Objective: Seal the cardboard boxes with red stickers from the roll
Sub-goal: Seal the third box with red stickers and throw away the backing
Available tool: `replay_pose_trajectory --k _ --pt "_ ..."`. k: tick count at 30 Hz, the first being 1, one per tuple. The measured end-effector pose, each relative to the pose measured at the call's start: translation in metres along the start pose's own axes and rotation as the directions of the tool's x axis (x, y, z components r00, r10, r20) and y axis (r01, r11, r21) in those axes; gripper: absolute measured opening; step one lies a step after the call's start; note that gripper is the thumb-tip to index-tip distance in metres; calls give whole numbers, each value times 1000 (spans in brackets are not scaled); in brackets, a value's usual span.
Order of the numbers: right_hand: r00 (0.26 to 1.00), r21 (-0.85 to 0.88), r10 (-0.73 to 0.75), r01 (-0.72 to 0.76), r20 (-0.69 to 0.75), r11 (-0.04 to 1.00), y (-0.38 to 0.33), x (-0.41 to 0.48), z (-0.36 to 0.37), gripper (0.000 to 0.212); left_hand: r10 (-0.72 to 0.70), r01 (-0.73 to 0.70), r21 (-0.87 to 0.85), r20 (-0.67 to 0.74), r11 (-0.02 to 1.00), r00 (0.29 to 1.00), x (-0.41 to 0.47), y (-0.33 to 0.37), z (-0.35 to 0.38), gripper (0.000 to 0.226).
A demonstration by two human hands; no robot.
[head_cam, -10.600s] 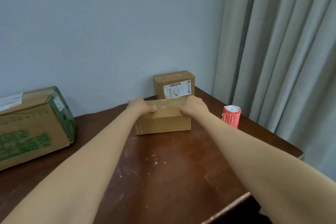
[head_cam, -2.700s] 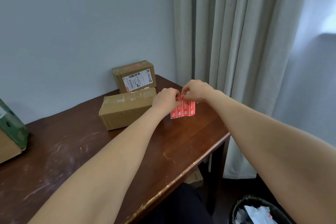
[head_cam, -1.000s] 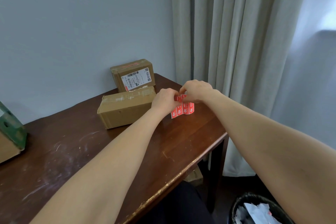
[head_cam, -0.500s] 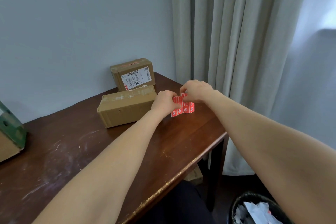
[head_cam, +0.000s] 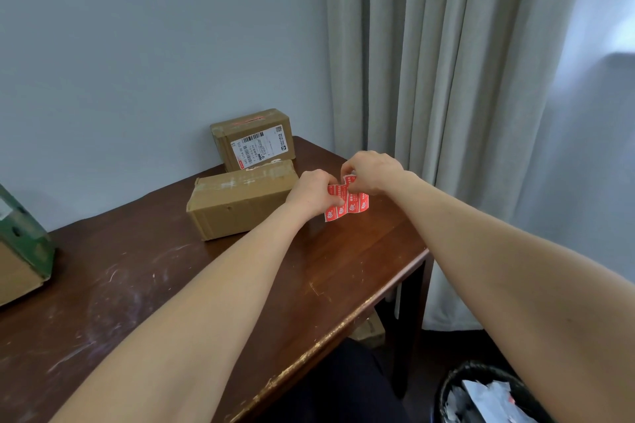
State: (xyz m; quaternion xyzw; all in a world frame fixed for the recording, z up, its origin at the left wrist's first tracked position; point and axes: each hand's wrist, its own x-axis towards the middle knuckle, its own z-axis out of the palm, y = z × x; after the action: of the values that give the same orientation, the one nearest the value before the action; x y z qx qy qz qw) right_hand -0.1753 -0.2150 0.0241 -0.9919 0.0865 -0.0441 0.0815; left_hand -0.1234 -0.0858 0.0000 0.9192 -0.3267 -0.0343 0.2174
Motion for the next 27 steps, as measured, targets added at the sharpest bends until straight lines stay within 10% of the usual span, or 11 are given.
replay_pose_trajectory --k 27 --pt "1000 -58 15 -16 -26 998 -3 -2 2 31 -72 64 43 210 997 975 -6 1 -35 43"
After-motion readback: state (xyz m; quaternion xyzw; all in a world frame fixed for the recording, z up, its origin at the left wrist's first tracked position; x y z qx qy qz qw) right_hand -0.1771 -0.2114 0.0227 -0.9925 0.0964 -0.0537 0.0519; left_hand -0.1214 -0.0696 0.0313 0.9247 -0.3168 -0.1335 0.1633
